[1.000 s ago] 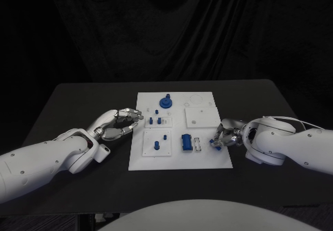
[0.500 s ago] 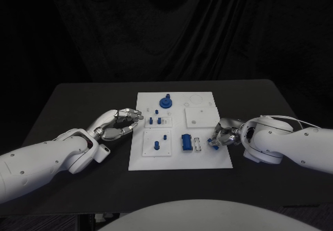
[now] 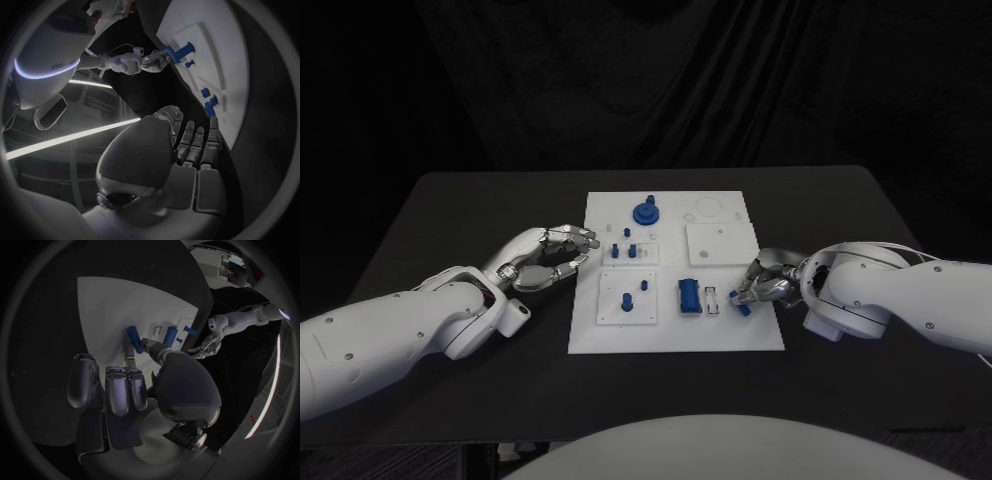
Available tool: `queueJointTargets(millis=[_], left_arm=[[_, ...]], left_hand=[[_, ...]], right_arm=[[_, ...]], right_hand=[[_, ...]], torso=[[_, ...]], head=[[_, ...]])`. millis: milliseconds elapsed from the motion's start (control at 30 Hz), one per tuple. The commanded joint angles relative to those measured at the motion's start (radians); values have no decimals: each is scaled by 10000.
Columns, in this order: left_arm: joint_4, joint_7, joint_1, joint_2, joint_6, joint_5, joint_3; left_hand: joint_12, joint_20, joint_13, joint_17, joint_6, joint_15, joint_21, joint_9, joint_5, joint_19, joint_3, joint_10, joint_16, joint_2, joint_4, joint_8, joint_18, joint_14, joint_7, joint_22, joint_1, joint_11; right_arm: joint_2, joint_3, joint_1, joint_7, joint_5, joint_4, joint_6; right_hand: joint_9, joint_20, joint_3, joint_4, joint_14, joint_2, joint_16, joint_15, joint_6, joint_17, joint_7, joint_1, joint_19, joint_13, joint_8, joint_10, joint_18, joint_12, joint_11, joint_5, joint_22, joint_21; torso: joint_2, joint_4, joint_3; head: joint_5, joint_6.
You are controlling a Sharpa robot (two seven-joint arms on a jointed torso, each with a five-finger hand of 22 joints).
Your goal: Assemble the parts on the task board
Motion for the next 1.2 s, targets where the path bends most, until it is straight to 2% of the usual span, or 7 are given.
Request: queueJointTargets(millis=[33,233,400,667,1200], left_arm=[[17,107,-20,13,78,47,9],[20,115,-20,15,69,47,9],[23,115,-20,9,66,47,9],[5,118,-20,34,79,47,9],[-37,108,-25,83,124,47,9]], left_hand=[[60,-21,14,16,4,-1,38,-16,68,69,72,13,33,58,-3,30,-51,75,47,-14,24,35],[60,-21,14,16,4,-1,38,-16,68,69,72,13,33,58,-3,30,-51,75,47,-14,24,35],[60,-21,14,16,4,-1,38,-16,68,69,72,13,33,58,-3,30,-51,75,47,-14,24,35],[58,-20,12,18,1,12,45,-18,79,81,85,30,45,52,-12,28,-62,90,49,-18,19,50],[56,-20,11,18,-2,17,47,-20,82,85,90,34,46,50,-16,26,-66,93,49,-19,18,56]], right_arm=[[21,-11,25,32,1557,-28,-160],[92,-10,89,10,2848,-64,-384],[184,-9,111,73,3338,-108,-571],[334,-8,120,253,3544,-147,-780],[591,-8,119,373,3288,-262,-951]], right_hand=[[-4,8,10,54,944,39,-30,-12,285,2271,-287,-80,4,2630,-54,1022,60,14,5,21,1825,-42],[4,13,16,78,936,56,-44,-8,310,2246,-292,-118,-22,2630,-47,1022,74,14,6,20,1807,-103],[7,15,18,87,928,63,-60,-6,318,2218,-293,-135,-35,2630,-44,1022,81,14,6,19,1798,-133],[9,17,23,90,930,72,-55,-6,316,2227,-295,-140,-46,2630,-45,1022,86,14,5,20,1790,-160],[63,61,-117,239,898,131,-105,43,186,2143,-235,-389,-146,2630,-88,1022,124,14,60,-22,1737,-350]], torso=[[1,-1,4],[7,10,6],[3,5,-1],[-1,26,-4],[7,11,-1]], head=[[-10,-1],[-6,-1],[26,-1],[35,-1],[97,-1]])
